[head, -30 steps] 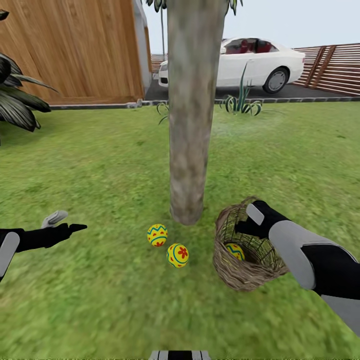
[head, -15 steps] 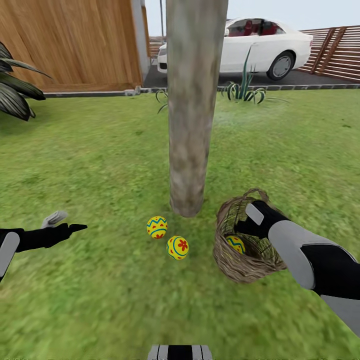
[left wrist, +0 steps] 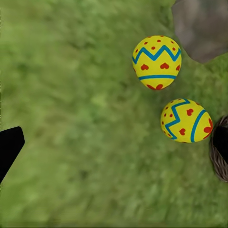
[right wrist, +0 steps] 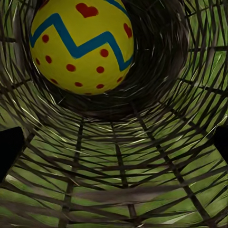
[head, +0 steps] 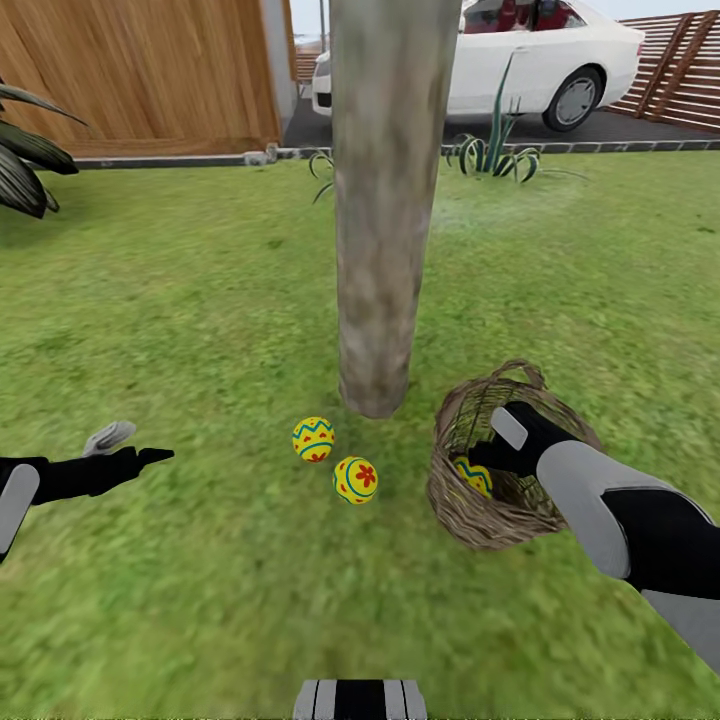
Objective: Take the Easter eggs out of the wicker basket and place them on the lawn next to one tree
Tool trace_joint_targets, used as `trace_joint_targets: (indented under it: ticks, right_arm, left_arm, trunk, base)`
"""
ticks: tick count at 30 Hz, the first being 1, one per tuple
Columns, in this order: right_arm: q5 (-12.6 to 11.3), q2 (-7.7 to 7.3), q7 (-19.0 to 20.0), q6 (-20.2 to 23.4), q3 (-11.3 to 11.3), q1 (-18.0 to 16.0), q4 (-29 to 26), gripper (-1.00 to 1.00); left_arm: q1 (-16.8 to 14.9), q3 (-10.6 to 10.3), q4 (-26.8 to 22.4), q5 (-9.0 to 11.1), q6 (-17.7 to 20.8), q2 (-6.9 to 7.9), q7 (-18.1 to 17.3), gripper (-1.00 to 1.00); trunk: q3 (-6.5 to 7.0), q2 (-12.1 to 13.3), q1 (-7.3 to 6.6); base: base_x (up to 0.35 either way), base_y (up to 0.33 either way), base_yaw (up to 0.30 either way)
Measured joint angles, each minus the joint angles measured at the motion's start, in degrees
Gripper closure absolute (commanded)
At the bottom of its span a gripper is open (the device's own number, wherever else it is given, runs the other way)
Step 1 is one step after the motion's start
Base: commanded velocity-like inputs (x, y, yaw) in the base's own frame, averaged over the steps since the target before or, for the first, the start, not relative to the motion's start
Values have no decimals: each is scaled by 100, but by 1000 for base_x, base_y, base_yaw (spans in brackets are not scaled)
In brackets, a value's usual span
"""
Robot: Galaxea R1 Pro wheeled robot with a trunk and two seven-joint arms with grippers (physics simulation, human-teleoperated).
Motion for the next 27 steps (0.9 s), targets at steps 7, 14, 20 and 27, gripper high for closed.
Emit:
trace_joint_targets:
  ticks: [7,14,20,27]
  right_arm:
    - [1,0,0,-29,2,0,-39,-100]
    - [1,8,0,-334,3,0,-65,-100]
    - [1,5,0,-358,1,0,-55,-100]
    - [1,0,0,-361,-6,0,-34,-100]
  left_arm:
    - [0,0,0,1,1,0,0,-100]
    - [0,0,42,0,-1,0,0,-100]
    - [0,0,165,0,-12,-7,7,-100]
    - [0,-6,208,0,-24,-19,13,-100]
  trunk:
    - [-89,-6,10]
    - [-89,-6,10]
    - [-89,-6,10]
    - [-89,-6,10]
  base:
    - [0,0,0]
    - [0,0,0]
    - [0,0,0]
    - [0,0,0]
